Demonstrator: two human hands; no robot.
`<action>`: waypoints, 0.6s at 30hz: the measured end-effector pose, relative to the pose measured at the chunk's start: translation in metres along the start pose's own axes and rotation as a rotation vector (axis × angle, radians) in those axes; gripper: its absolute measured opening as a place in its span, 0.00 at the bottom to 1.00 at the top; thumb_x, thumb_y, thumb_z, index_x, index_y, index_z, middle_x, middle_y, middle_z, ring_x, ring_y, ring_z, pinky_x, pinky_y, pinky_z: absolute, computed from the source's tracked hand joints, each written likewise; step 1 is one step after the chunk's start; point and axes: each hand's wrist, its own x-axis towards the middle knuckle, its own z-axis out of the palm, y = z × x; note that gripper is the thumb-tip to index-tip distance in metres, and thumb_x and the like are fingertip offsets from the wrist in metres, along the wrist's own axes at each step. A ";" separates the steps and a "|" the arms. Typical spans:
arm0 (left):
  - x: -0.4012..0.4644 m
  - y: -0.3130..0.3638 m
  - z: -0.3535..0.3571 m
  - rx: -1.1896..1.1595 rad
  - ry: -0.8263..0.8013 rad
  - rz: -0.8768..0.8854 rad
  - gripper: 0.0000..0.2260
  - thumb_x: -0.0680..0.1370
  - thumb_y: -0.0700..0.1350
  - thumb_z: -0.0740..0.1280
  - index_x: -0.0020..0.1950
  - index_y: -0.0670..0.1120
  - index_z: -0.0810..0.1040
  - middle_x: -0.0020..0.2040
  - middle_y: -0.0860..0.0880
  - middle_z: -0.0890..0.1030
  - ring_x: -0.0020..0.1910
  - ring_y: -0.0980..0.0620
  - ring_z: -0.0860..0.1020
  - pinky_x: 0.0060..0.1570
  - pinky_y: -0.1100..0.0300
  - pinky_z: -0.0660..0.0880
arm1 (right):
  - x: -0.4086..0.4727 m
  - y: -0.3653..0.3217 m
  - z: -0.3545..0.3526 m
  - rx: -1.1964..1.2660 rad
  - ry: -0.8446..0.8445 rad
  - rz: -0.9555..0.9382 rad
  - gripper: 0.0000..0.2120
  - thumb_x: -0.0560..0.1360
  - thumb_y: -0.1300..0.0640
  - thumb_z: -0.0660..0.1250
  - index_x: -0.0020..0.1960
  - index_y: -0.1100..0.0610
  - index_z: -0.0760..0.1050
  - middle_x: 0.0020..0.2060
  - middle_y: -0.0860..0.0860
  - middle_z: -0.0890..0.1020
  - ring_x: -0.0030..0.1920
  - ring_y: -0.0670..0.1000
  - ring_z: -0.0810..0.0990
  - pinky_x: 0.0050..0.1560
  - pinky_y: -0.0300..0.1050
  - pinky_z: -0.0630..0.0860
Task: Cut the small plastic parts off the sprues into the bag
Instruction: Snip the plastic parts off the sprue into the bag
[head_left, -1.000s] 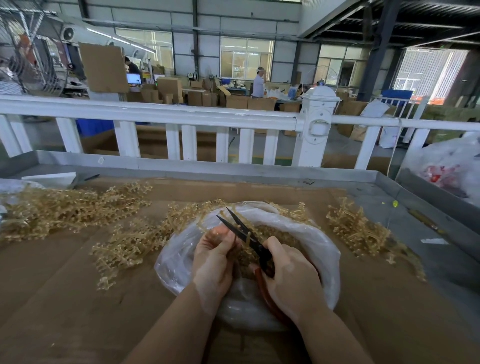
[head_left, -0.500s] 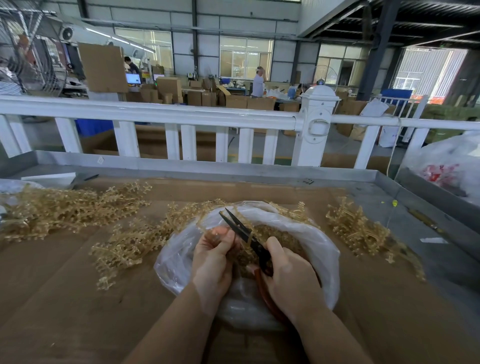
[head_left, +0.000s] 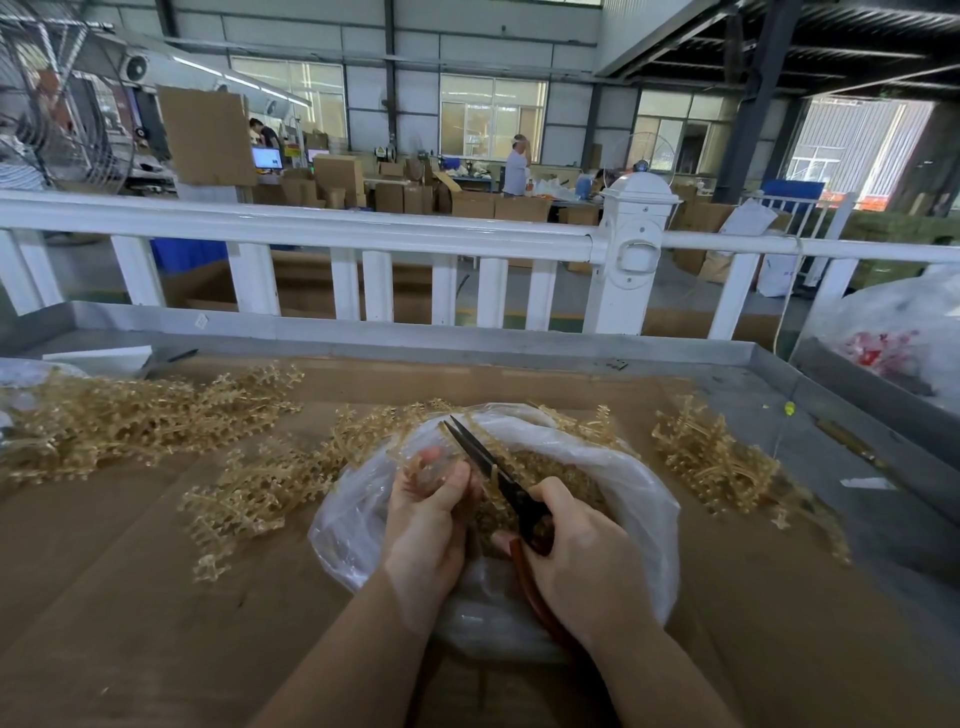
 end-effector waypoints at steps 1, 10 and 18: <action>0.000 0.000 0.000 -0.005 -0.006 -0.012 0.12 0.76 0.28 0.62 0.51 0.44 0.75 0.35 0.45 0.80 0.32 0.53 0.79 0.34 0.63 0.79 | 0.000 0.000 0.000 0.006 -0.003 0.007 0.18 0.69 0.40 0.71 0.52 0.50 0.74 0.39 0.44 0.81 0.41 0.44 0.79 0.38 0.36 0.74; 0.001 0.008 -0.003 0.014 -0.079 -0.139 0.15 0.77 0.36 0.61 0.63 0.38 0.75 0.54 0.39 0.80 0.50 0.46 0.80 0.54 0.55 0.75 | -0.001 0.001 -0.003 0.001 -0.018 0.001 0.15 0.67 0.41 0.72 0.48 0.47 0.74 0.37 0.41 0.80 0.40 0.42 0.78 0.37 0.33 0.71; 0.002 0.004 -0.003 0.014 -0.051 -0.114 0.06 0.76 0.32 0.64 0.44 0.41 0.77 0.40 0.45 0.81 0.35 0.52 0.81 0.40 0.58 0.80 | -0.001 0.002 -0.003 0.075 0.058 0.054 0.13 0.68 0.45 0.73 0.47 0.47 0.73 0.37 0.42 0.80 0.41 0.42 0.78 0.38 0.35 0.74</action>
